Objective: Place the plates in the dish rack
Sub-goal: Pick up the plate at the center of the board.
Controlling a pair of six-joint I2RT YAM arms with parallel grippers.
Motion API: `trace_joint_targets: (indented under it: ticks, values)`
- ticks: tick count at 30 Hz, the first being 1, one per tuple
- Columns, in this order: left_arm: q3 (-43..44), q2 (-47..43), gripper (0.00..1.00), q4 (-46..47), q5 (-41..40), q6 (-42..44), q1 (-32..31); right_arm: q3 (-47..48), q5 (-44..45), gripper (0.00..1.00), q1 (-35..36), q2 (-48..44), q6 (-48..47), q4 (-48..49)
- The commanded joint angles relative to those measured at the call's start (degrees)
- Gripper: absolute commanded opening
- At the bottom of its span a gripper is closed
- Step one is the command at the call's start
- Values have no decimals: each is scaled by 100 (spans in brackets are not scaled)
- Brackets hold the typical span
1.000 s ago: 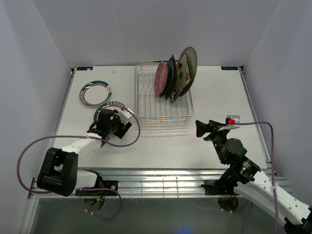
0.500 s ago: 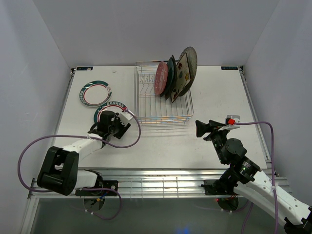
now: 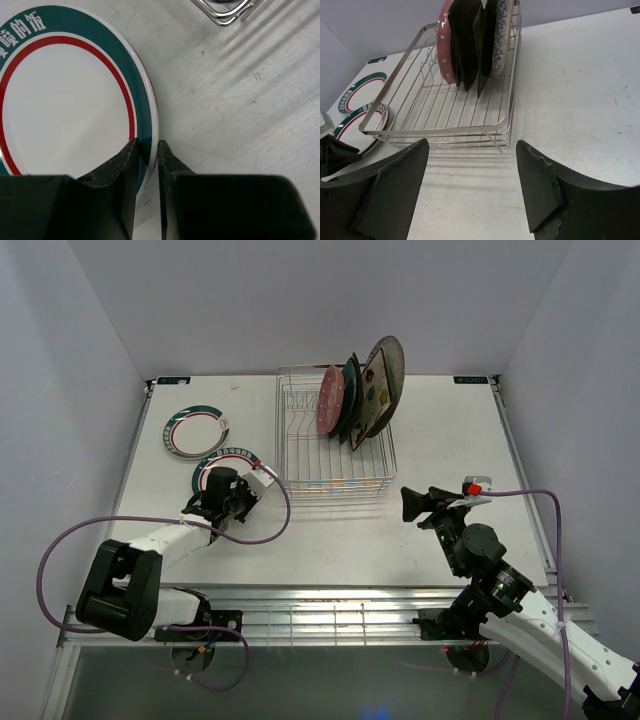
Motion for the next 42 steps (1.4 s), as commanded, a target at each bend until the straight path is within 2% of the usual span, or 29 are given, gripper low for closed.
trace_joint_targets:
  ticks: [1,10,17,21,34,42]
  values:
    - [1,-155,23,-11,-44,-128,-17,59,-4,76,33,-76,71,74]
    - [71,-585,20,-186,8,-295,-17,51,-13,76,33,-67,71,83]
    - [378,-832,6,-739,114,-576,-17,68,-22,76,33,-59,71,74]
    - [431,-849,0,-731,-26,-655,-17,59,-22,76,33,-41,71,101]
    - [879,-1323,0,-924,-738,-787,-8,59,-48,76,33,3,53,136]
    - [1301,-1298,0,-1109,-914,-866,-8,68,-39,77,33,38,53,153]
